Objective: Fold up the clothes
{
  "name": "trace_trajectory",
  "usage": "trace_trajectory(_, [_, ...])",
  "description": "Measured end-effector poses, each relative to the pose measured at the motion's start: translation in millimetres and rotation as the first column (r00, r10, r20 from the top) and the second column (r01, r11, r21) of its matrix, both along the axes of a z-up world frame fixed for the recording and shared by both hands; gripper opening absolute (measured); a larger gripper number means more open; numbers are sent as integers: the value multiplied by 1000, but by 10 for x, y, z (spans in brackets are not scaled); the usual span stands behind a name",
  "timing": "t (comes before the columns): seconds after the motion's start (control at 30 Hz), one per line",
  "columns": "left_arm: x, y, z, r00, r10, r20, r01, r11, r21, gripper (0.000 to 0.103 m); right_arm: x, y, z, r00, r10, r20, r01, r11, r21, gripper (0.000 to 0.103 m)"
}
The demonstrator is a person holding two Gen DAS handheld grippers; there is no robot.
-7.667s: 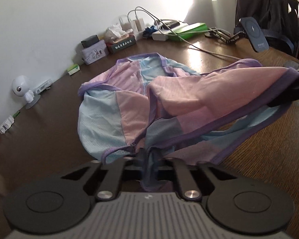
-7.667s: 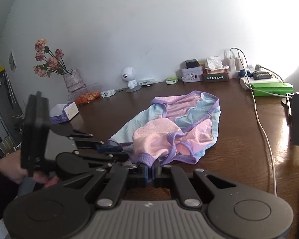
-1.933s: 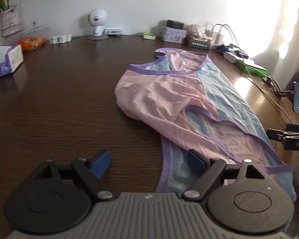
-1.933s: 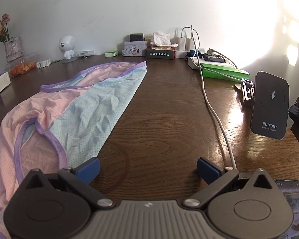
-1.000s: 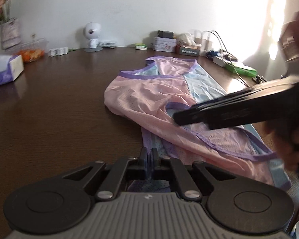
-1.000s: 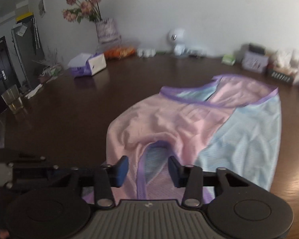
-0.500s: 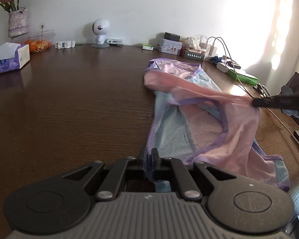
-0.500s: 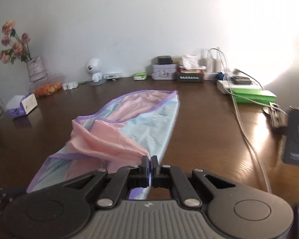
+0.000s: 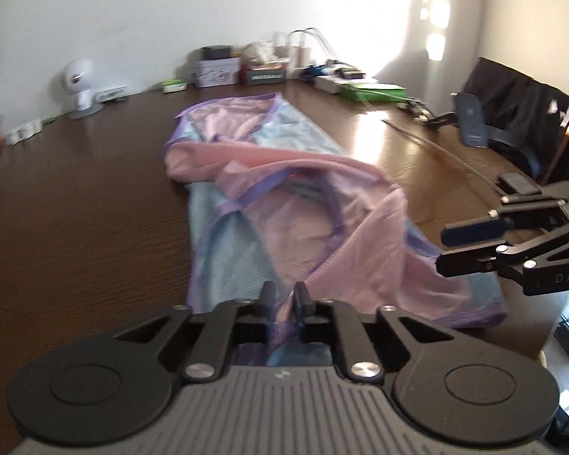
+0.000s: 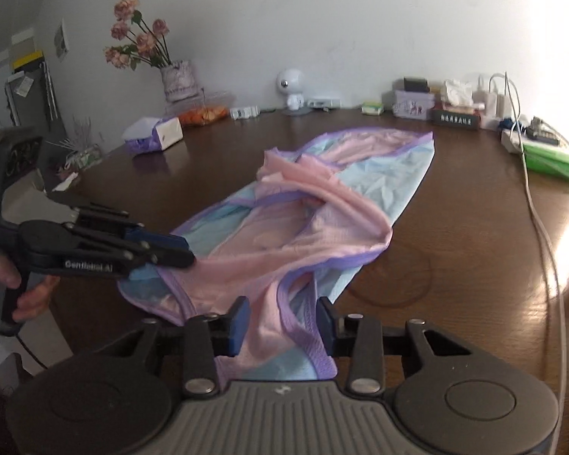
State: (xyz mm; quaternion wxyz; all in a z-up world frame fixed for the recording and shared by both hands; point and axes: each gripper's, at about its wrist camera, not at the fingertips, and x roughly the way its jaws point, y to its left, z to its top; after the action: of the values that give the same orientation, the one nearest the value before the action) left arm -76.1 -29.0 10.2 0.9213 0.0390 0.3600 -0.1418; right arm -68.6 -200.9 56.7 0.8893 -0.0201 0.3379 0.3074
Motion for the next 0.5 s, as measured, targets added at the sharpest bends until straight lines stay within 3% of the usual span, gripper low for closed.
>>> trace_trajectory(0.03, [-36, 22, 2, 1000, 19, 6, -19, 1000, 5, 6, 25, 42, -53, 1000, -13, -15, 13, 1000, -18, 2])
trace_trajectory(0.1, [-134, 67, 23, 998, 48, 27, -49, 999, 9, 6, 16, 82, -61, 999, -44, 26, 45, 998, -36, 0])
trace_trajectory(0.2, [-275, 104, 55, 995, 84, 51, -84, 996, -9, 12, 95, -1, -21, 982, -177, 58, 177, 984, 6, 0])
trace_trajectory(0.23, [-322, 104, 75, 995, 79, 54, -79, 997, -5, 20, 108, -29, -10, 970, -227, 85, 226, 974, 20, 4])
trace_trajectory(0.33, [-534, 64, 160, 995, 14, 100, -17, 999, 34, 46, 19, -108, 73, 970, -216, 114, 212, 976, 40, 10])
trace_trajectory(0.43, [-675, -33, 188, 991, -67, 115, 55, 993, 102, 47, -212, -149, 157, 982, -110, 156, 105, 994, 42, 35])
trace_trajectory(0.5, [-667, -86, 149, 990, -95, 107, 79, 986, 146, 47, -383, -91, 151, 984, -13, 176, 12, 1000, 4, 36])
